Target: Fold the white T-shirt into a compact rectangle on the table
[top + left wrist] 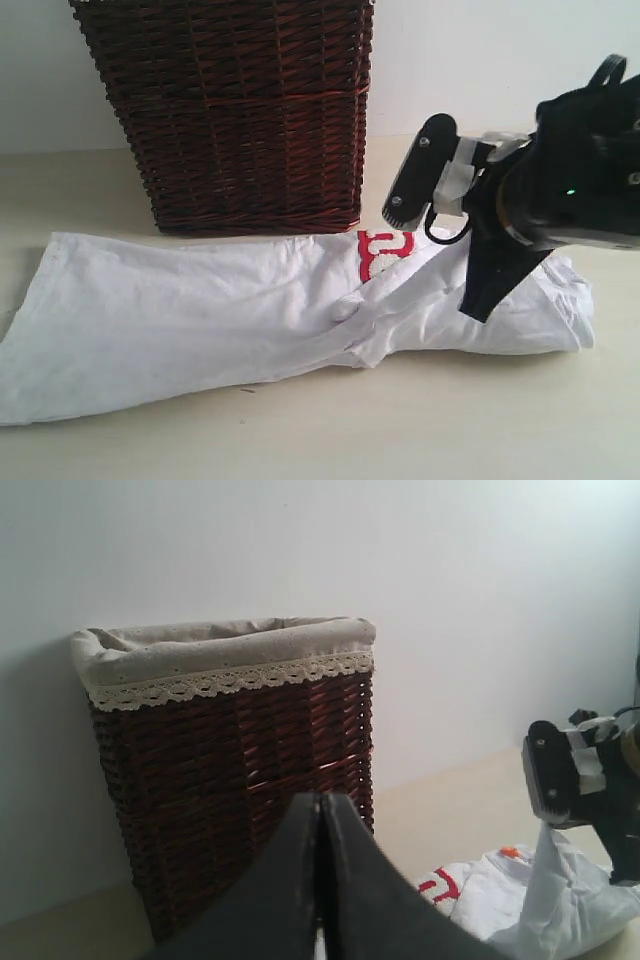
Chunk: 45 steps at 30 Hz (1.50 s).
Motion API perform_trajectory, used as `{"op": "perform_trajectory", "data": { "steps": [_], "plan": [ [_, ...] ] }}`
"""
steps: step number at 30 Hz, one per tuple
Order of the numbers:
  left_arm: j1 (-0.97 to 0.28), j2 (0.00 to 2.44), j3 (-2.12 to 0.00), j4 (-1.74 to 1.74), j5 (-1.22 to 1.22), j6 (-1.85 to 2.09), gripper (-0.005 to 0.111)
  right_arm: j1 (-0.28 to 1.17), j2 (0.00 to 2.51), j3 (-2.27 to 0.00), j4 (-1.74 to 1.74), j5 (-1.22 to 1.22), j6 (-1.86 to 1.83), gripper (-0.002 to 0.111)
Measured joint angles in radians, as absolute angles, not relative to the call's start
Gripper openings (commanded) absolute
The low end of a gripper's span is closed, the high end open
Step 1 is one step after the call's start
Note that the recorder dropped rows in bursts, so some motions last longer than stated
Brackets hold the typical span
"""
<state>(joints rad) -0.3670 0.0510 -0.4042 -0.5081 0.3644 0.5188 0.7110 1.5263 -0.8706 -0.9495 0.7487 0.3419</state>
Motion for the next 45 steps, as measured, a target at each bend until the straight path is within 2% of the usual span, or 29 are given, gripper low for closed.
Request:
{"op": "perform_trajectory", "data": {
  "steps": [5, 11, 17, 19, 25, 27, 33, 36, 42, 43, 44, 45],
  "plan": [
    [-0.367, 0.051, -0.404, -0.508, 0.364, 0.519, 0.000, 0.711, 1.638, -0.871, -1.064, 0.689, 0.402, 0.000],
    [-0.367, 0.051, -0.404, -0.508, 0.364, 0.519, 0.000, 0.676, 1.756, -0.901, -1.313, 0.720, 0.693, 0.000],
    [-0.367, 0.051, -0.404, -0.508, 0.364, 0.519, 0.000, 0.579, 1.827, -0.980, -1.268, 0.707, 0.770, 0.001],
    [-0.367, 0.051, -0.404, -0.508, 0.364, 0.519, 0.000, 0.560, 1.841, -0.991, -1.217, 0.686, 0.744, 0.007],
    [-0.367, 0.051, -0.404, -0.510, 0.364, 0.519, 0.000, 0.550, 1.846, -1.021, -1.079, 0.636, 0.626, 0.043],
    [-0.367, 0.051, -0.404, -0.510, 0.364, 0.519, 0.000, 0.550, 1.846, -1.039, -1.061, 0.650, 0.616, 0.050],
    [-0.367, 0.051, -0.404, -0.512, 0.364, 0.519, 0.000, 0.550, 1.846, -1.084, -1.041, 0.775, 0.641, 0.049],
    [-0.367, 0.051, -0.404, -0.512, 0.366, 0.514, 0.000, 0.550, 1.827, -1.090, -0.834, 0.779, 0.436, 0.043],
    [-0.367, 0.055, -0.404, -0.516, 0.407, 0.480, 0.000, 0.550, 1.749, -1.090, -0.442, 0.744, 0.040, 0.012],
    [-0.367, 0.068, -0.404, -0.516, 0.419, 0.472, 0.000, 0.550, 1.737, -1.090, -0.397, 0.744, 0.000, 0.009],
    [-0.367, 0.088, -0.404, -0.516, 0.426, 0.463, 0.000, 0.550, 1.730, -1.090, -0.374, 0.744, -0.021, 0.010],
    [-0.367, 0.115, -0.404, -0.516, 0.429, 0.454, 0.000, 0.550, 1.723, -1.090, -0.362, 0.744, -0.023, 0.018]
  ]
}}
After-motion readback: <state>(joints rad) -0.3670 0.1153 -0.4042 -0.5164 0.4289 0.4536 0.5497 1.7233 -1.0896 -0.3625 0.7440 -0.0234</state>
